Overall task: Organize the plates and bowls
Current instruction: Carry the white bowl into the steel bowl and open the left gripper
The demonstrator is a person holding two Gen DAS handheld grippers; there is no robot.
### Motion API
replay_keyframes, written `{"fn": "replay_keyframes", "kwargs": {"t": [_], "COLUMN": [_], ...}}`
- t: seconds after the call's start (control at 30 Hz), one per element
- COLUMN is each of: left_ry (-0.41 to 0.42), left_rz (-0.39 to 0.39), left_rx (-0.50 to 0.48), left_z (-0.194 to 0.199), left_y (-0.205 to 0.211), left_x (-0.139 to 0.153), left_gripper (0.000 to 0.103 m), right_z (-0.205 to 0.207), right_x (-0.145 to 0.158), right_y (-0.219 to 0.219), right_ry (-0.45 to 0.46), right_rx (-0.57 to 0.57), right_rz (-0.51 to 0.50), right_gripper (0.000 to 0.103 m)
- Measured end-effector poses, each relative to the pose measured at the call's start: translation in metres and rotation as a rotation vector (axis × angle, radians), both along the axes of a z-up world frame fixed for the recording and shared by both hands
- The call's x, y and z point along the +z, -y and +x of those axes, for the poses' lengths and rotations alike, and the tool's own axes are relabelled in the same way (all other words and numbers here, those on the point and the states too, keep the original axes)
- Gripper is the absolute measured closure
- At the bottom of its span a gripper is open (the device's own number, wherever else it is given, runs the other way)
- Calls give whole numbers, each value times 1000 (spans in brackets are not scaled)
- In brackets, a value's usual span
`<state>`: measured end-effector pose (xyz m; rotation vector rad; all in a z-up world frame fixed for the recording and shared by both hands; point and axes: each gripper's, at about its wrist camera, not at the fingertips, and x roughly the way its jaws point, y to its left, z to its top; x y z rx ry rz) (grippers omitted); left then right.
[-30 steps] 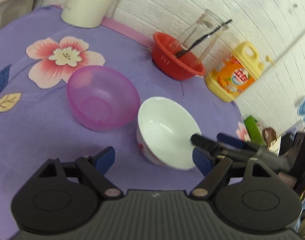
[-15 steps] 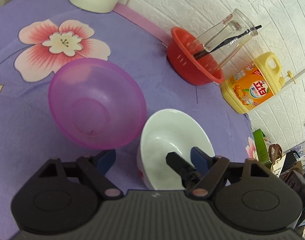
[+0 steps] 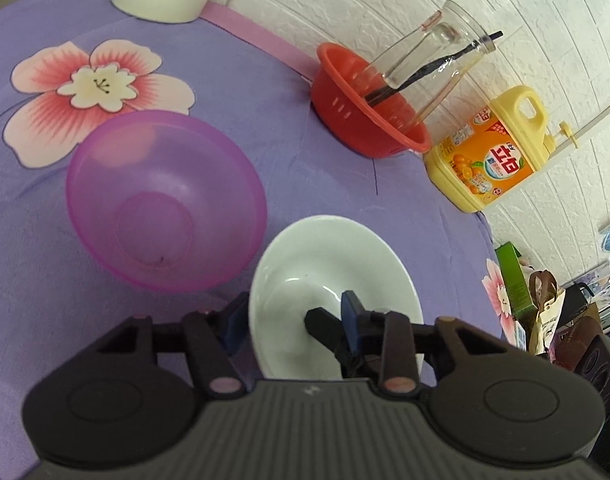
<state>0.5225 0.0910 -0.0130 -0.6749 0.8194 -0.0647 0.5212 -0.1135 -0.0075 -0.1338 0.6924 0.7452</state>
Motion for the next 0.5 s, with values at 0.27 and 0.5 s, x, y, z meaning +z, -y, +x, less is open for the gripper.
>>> {"fn": "replay_keyframes", "kwargs": {"t": [0.27, 0.5], "left_ry": [-25, -5], "left_rz": [-15, -48], "left_rx": [-9, -76], "left_z": [-30, -75], "left_y": [7, 32], "left_x": [13, 32], "left_gripper": [69, 69], "right_z": [-23, -73], "right_x": [14, 36], "right_y": [4, 28], "right_ry": [-52, -43], "right_rx": [11, -30], "right_rz": [-24, -51], "right_gripper": [37, 33]}}
